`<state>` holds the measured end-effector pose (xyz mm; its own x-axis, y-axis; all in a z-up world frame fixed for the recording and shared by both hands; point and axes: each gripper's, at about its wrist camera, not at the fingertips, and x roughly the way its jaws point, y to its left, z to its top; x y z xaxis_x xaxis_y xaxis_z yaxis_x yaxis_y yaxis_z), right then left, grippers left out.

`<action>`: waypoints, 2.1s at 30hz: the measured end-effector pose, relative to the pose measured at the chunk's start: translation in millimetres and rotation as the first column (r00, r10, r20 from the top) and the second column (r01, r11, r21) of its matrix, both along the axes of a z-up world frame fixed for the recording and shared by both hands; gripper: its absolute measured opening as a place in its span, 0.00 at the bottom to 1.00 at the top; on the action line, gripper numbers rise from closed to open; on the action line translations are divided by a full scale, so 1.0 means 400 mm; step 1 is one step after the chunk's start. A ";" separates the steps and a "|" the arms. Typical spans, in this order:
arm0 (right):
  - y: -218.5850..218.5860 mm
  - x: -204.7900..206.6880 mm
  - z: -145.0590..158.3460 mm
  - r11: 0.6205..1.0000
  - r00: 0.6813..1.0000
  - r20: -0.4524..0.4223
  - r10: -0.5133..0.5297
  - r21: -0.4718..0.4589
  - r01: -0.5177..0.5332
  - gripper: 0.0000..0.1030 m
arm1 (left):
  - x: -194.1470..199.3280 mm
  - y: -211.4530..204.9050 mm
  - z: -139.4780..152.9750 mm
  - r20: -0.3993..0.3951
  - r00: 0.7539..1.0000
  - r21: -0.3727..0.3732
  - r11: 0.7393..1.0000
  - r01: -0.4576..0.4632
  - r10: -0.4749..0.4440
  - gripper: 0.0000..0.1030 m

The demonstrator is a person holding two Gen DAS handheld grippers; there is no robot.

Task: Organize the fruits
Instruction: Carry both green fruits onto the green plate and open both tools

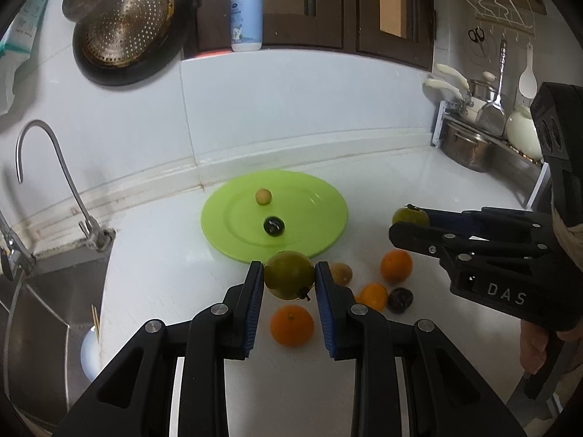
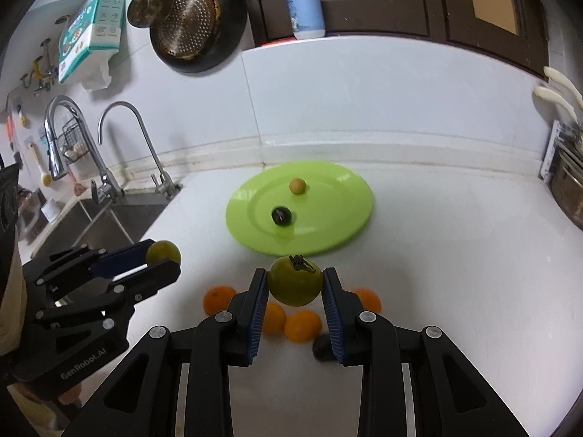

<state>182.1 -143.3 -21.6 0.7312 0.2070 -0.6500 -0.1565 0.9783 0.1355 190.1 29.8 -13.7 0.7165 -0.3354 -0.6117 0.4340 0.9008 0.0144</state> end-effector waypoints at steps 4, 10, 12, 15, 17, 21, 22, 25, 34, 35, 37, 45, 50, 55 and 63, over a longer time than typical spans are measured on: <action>0.011 0.033 0.014 1.000 1.000 0.014 0.016 0.006 -0.016 0.30 | 0.026 0.010 0.017 0.018 1.000 0.002 1.000 0.002 -0.002 0.28; 0.032 0.088 0.022 0.999 0.999 0.017 0.050 -0.011 -0.050 0.30 | 0.074 0.014 0.028 0.027 1.000 0.005 1.000 0.000 0.000 0.28; 0.037 0.107 0.021 0.998 0.998 0.011 0.060 -0.013 -0.060 0.30 | 0.094 0.013 0.026 0.022 1.000 0.007 1.000 -0.004 0.004 0.28; 0.041 0.138 0.017 0.997 0.997 -0.001 0.071 -0.014 -0.071 0.30 | 0.123 0.012 0.020 0.013 1.000 0.005 1.000 -0.009 0.009 0.28; 0.045 0.160 0.013 0.997 0.997 -0.009 0.076 -0.022 -0.076 0.30 | 0.140 0.012 0.016 0.005 1.000 0.002 1.000 -0.011 0.011 0.28; 0.048 0.205 0.004 0.996 0.996 -0.030 0.084 -0.038 -0.085 0.30 | 0.180 0.011 0.002 -0.008 1.000 0.008 1.000 -0.021 0.021 0.28; 0.050 0.219 0.000 0.995 0.996 -0.040 0.084 -0.048 -0.086 0.30 | 0.189 0.010 -0.002 -0.014 1.000 0.008 1.000 -0.022 0.022 0.28; 0.051 0.250 -0.008 0.994 0.995 -0.054 0.085 -0.070 -0.089 0.30 | 0.222 0.008 -0.016 -0.036 0.999 0.003 1.000 -0.022 0.022 0.28; 0.043 0.350 -0.072 0.993 0.985 -0.156 0.079 -0.080 -0.092 0.30 | 0.326 -0.006 -0.078 -0.119 0.993 0.008 1.000 -0.008 0.009 0.28; 0.043 0.359 -0.082 0.992 0.982 -0.170 0.080 -0.080 -0.095 0.30 | 0.339 -0.008 -0.090 -0.132 0.991 0.012 1.000 -0.005 0.006 0.28; 0.042 0.375 -0.100 0.992 0.977 -0.197 0.079 -0.080 -0.096 0.30 | 0.356 -0.012 -0.109 -0.152 0.988 0.022 1.000 -0.004 0.008 0.28; 0.034 0.409 -0.164 0.993 0.957 -0.281 0.072 -0.068 -0.095 0.30 | 0.402 -0.022 -0.174 -0.243 0.970 0.021 1.000 0.005 0.000 0.28; 0.030 0.420 -0.189 0.995 0.944 -0.322 0.075 -0.043 -0.094 0.30 | 0.408 -0.029 -0.191 -0.260 0.966 0.032 0.999 0.013 -0.005 0.28; 0.031 0.423 -0.198 0.994 0.940 -0.334 0.074 -0.046 -0.094 0.30 | 0.411 -0.032 -0.202 -0.279 0.960 0.029 0.999 0.016 -0.007 0.28; 0.034 0.422 -0.199 0.995 0.940 -0.332 0.072 -0.048 -0.093 0.30 | 0.413 -0.049 -0.206 -0.278 0.961 0.035 0.999 0.014 -0.003 0.30</action>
<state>350.8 -129.8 -101.1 0.4557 0.2093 -0.8652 -0.1939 0.9720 0.1330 355.1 10.0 -96.3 0.5139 -0.3150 -0.7979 0.4331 0.8982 -0.0755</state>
